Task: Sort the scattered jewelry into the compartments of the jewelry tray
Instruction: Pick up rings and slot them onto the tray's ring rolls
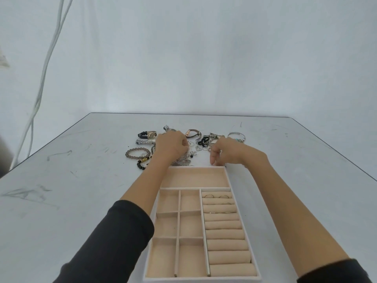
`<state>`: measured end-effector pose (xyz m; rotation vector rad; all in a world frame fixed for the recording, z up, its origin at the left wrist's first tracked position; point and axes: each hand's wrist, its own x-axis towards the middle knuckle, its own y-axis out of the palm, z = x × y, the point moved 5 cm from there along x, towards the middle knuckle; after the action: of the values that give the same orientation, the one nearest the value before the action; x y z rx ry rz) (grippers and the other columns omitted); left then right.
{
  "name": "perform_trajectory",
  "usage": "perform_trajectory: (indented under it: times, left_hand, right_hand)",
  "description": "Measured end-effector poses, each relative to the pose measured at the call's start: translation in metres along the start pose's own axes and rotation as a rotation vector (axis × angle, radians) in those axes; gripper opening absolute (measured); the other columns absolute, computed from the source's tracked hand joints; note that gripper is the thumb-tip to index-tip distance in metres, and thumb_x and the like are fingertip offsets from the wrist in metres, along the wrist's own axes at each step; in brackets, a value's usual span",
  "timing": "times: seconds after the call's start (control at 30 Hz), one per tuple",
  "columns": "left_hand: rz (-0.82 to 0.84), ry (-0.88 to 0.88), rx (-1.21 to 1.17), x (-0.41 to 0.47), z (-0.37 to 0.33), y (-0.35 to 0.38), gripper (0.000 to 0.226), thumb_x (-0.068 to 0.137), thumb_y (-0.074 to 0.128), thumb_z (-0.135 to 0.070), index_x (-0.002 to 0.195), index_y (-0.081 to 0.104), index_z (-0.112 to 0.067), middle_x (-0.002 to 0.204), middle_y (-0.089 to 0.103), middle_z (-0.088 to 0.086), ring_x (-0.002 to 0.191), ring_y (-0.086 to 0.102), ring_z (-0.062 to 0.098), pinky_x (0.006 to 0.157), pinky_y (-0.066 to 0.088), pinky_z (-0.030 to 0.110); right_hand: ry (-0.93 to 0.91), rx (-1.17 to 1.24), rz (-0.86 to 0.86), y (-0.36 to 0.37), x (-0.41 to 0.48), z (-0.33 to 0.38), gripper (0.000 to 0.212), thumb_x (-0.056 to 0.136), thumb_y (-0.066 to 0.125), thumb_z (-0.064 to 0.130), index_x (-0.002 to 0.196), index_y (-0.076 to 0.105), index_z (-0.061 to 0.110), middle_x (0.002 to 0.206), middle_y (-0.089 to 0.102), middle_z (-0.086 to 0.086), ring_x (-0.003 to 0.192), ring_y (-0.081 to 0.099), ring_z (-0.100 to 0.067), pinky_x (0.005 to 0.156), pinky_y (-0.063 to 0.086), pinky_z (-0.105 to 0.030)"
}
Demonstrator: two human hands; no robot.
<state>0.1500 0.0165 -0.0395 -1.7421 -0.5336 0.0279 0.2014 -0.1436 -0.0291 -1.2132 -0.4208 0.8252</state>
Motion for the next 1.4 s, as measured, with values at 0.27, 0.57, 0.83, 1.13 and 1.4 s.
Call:
perform_trajectory:
  times: [0.27, 0.57, 0.83, 1.13, 1.4]
  left_hand:
    - [-0.103, -0.072, -0.352, -0.014, 0.01, -0.008, 0.008, 0.087, 0.062, -0.035, 0.087, 0.067, -0.029, 0.092, 0.064, -0.009, 0.086, 0.057, 0.011, 0.067, 0.04, 0.025]
    - [-0.182, 0.011, -0.566, -0.042, 0.006, -0.01, 0.008, 0.084, 0.066, -0.035, 0.083, 0.071, -0.028, 0.069, 0.061, -0.019, 0.064, 0.05, -0.007, 0.064, 0.04, 0.022]
    - [-0.21, 0.087, -0.723, -0.064, -0.004, -0.03, 0.003, 0.083, 0.071, -0.029, 0.081, 0.072, -0.028, 0.074, 0.068, -0.013, 0.072, 0.059, 0.005, 0.079, 0.052, 0.03]
    - [-0.215, 0.109, -0.83, -0.091, -0.007, -0.044, 0.003, 0.084, 0.071, -0.021, 0.082, 0.073, -0.023, 0.073, 0.069, -0.013, 0.073, 0.061, 0.003, 0.076, 0.051, 0.03]
    - [-0.2, 0.118, -0.809, -0.101, -0.011, -0.042, 0.003, 0.084, 0.071, -0.022, 0.083, 0.074, -0.022, 0.076, 0.07, -0.011, 0.073, 0.06, 0.001, 0.07, 0.043, 0.007]
  right_hand:
    - [0.089, -0.07, 0.028, 0.005, 0.008, -0.014, 0.032, 0.081, 0.074, 0.03, 0.093, 0.069, 0.0, 0.073, 0.06, -0.001, 0.072, 0.051, -0.017, 0.064, 0.04, -0.027]
    - [0.142, -0.144, 0.123, 0.009, 0.008, -0.008, 0.038, 0.091, 0.061, 0.027, 0.06, 0.045, 0.011, 0.062, 0.043, -0.003, 0.059, 0.038, -0.018, 0.054, 0.03, -0.025]
    - [0.047, -0.046, 0.047, 0.006, 0.002, -0.005, 0.013, 0.088, 0.066, 0.018, 0.083, 0.062, 0.007, 0.068, 0.052, 0.006, 0.064, 0.048, -0.011, 0.056, 0.038, -0.02]
    - [-0.063, 0.298, -0.115, 0.004, -0.01, -0.006, 0.008, 0.08, 0.073, 0.011, 0.075, 0.067, 0.011, 0.065, 0.06, 0.003, 0.06, 0.05, -0.009, 0.059, 0.04, -0.019]
    - [-0.004, 0.648, -0.336, -0.006, -0.025, -0.016, 0.016, 0.081, 0.074, 0.02, 0.084, 0.069, 0.006, 0.076, 0.06, 0.003, 0.063, 0.051, -0.01, 0.057, 0.037, -0.019]
